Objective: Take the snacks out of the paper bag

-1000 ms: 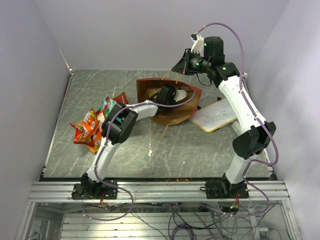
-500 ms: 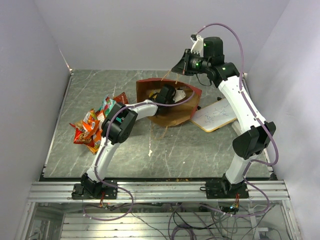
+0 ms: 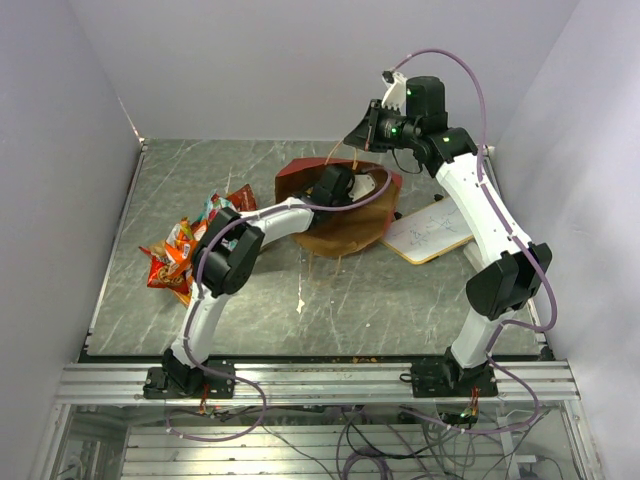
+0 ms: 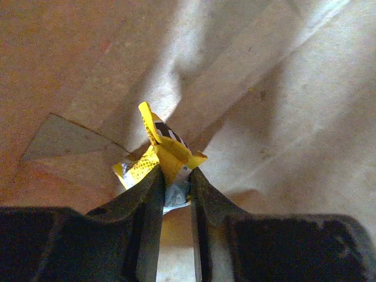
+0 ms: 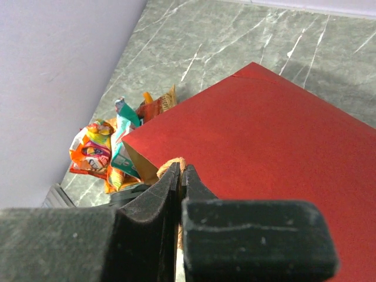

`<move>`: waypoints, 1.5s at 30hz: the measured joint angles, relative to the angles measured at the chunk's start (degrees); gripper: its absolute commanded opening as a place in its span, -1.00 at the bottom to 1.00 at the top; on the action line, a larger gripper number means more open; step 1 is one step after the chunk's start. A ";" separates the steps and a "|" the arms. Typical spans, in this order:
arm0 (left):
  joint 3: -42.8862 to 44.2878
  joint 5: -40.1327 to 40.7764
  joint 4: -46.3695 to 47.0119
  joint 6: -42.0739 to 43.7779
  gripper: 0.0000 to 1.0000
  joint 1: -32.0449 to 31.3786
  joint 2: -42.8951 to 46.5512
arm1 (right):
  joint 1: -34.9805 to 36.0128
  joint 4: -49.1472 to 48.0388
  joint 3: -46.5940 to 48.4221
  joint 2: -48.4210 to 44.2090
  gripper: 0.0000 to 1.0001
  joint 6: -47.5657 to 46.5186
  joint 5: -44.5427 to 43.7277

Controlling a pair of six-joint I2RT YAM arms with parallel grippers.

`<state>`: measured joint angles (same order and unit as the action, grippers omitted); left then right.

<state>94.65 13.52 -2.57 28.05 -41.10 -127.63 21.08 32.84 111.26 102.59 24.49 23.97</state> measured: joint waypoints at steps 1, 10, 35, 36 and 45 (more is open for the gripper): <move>-0.61 -0.02 -0.09 -0.44 -0.38 -0.22 1.14 | 0.00 -0.17 -0.09 -0.02 -1.00 0.02 -0.07; -5.27 -0.85 -1.60 -4.74 -0.49 -1.62 10.01 | 0.00 -2.54 -1.44 -0.85 -1.00 0.15 -1.70; -11.17 -20.70 -11.72 -32.04 -0.67 -2.03 39.93 | -0.24 -6.03 -2.93 -0.87 -1.00 0.15 -3.87; -10.56 -20.90 -12.81 -33.44 -0.68 -1.70 40.72 | -0.26 -6.08 -3.08 -0.87 -1.00 0.15 -3.87; -8.59 -21.24 -23.26 -45.46 -0.86 8.11 50.29 | -0.46 -6.80 -4.61 -0.87 -1.00 0.15 -3.85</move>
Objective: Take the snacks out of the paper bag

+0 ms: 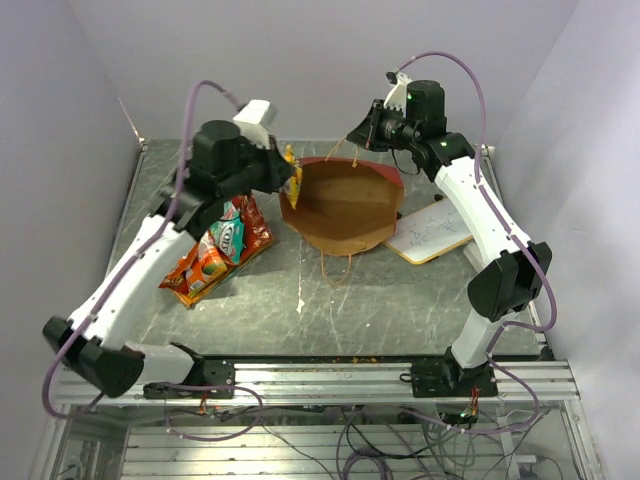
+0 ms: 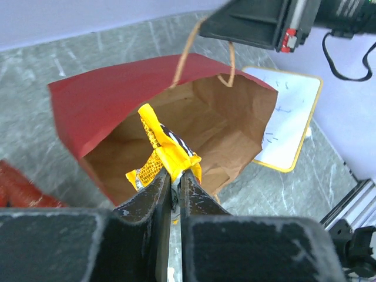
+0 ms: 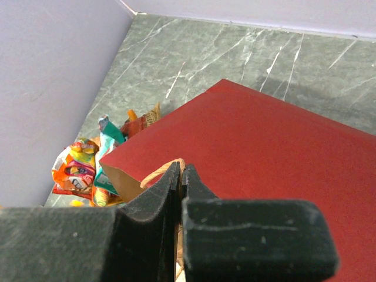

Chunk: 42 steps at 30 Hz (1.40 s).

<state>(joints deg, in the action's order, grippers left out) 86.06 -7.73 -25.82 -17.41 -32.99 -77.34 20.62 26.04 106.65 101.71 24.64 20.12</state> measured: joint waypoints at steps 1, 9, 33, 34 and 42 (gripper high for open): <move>0.00 0.44 -1.27 -1.09 -0.86 1.16 1.70 | 0.00 0.00 0.00 0.00 -1.00 -0.04 -0.02; 3.21 12.20 -15.89 -10.16 -0.86 11.26 7.89 | -0.04 0.00 -0.09 0.00 -1.00 -0.26 -0.04; 6.25 19.12 -38.49 -31.08 -0.84 32.41 -19.39 | -0.22 0.04 -1.33 -0.66 -1.00 -1.36 -0.24; 6.05 18.80 -37.94 -31.26 -0.83 32.85 -19.89 | -0.24 0.04 -1.33 -0.66 -1.00 -1.40 -0.24; 3.69 16.13 -35.54 -32.79 -0.39 33.92 -20.87 | -0.33 0.09 -1.33 -0.63 -1.00 -1.57 -0.22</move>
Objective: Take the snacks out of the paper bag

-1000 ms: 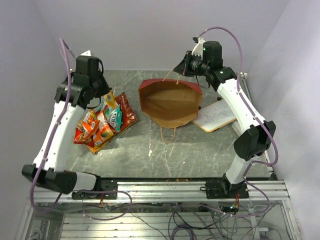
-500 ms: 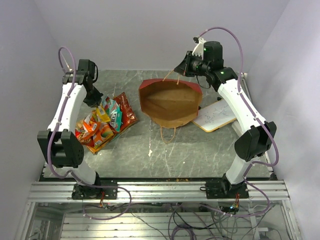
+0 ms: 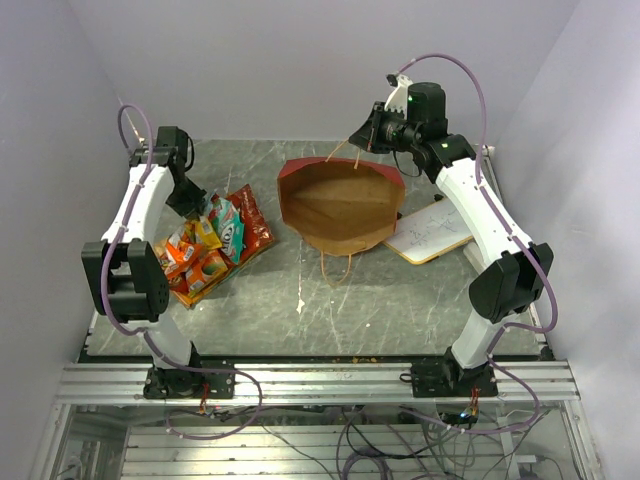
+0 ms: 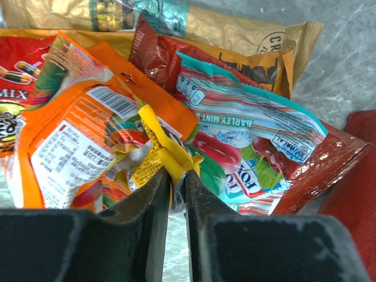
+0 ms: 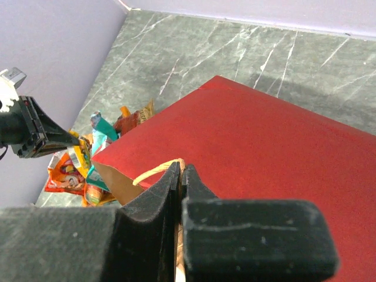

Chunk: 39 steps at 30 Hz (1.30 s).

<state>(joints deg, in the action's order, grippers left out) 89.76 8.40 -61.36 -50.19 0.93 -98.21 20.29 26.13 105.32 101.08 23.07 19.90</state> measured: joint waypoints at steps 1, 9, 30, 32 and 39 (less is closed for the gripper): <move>-0.02 -0.26 0.20 0.00 -0.34 -0.02 -0.13 | 0.00 0.00 0.00 0.00 -1.00 0.00 0.00; -0.04 -1.66 0.52 -0.22 0.14 0.00 -0.48 | -0.02 0.07 0.00 0.00 -1.00 -0.17 0.00; 4.70 -9.73 6.67 0.94 0.68 -1.25 5.90 | -0.11 -0.31 0.04 0.22 -1.00 4.44 0.55; 4.48 -10.38 7.82 1.31 0.68 -2.69 7.26 | -0.17 -0.48 0.02 0.24 -1.00 5.88 0.02; 2.45 -11.28 9.46 2.58 0.68 -10.71 10.64 | -2.12 -0.61 8.57 6.97 -1.00 8.04 -3.23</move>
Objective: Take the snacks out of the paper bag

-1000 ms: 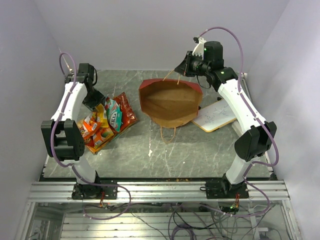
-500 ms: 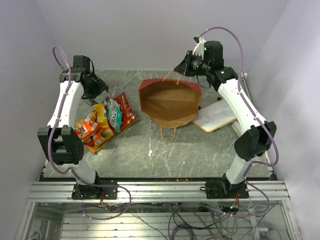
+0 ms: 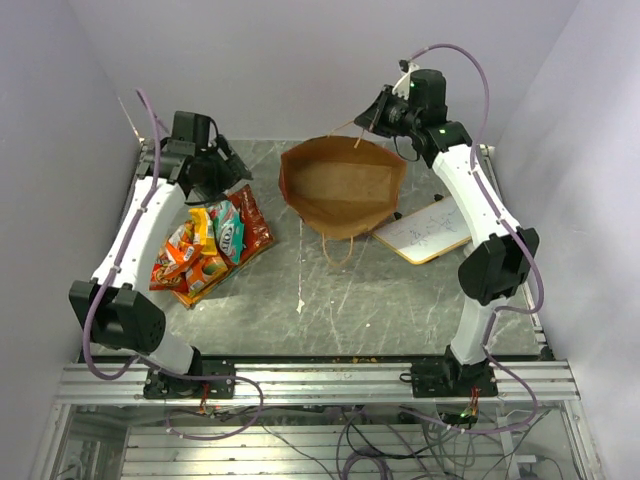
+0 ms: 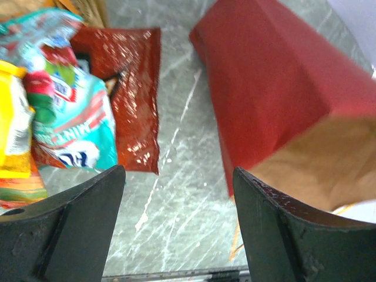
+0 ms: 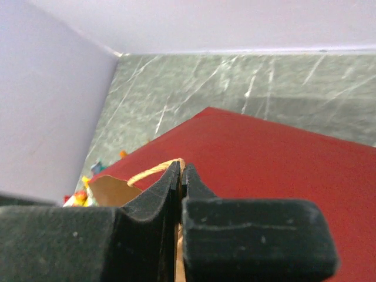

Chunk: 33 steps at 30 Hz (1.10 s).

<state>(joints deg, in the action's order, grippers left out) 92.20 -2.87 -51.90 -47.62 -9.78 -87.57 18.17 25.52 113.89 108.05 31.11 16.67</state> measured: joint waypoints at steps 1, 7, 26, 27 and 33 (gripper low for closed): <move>-0.35 0.00 0.02 0.26 0.68 -1.16 0.46 | -0.48 -0.11 0.87 0.94 -1.00 0.00 -0.63; -1.95 0.00 -0.37 1.51 0.67 -5.22 5.40 | -5.27 -2.27 5.27 8.28 -1.00 -0.17 -4.31; 4.87 2.29 -8.17 9.40 0.69 -5.81 10.23 | -14.27 -8.61 15.69 24.00 -0.26 1.53 -0.61; 5.31 2.29 -8.15 9.73 0.69 -5.81 9.60 | -14.43 -8.61 15.87 24.00 -0.21 1.66 -0.52; 6.73 1.70 -7.87 10.56 0.69 -5.81 5.99 | -15.91 -6.71 16.81 23.98 0.04 2.08 0.70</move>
<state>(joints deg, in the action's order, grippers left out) 98.94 -1.17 -59.77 -37.06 -15.59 -81.58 2.26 18.81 130.69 132.03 33.19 17.37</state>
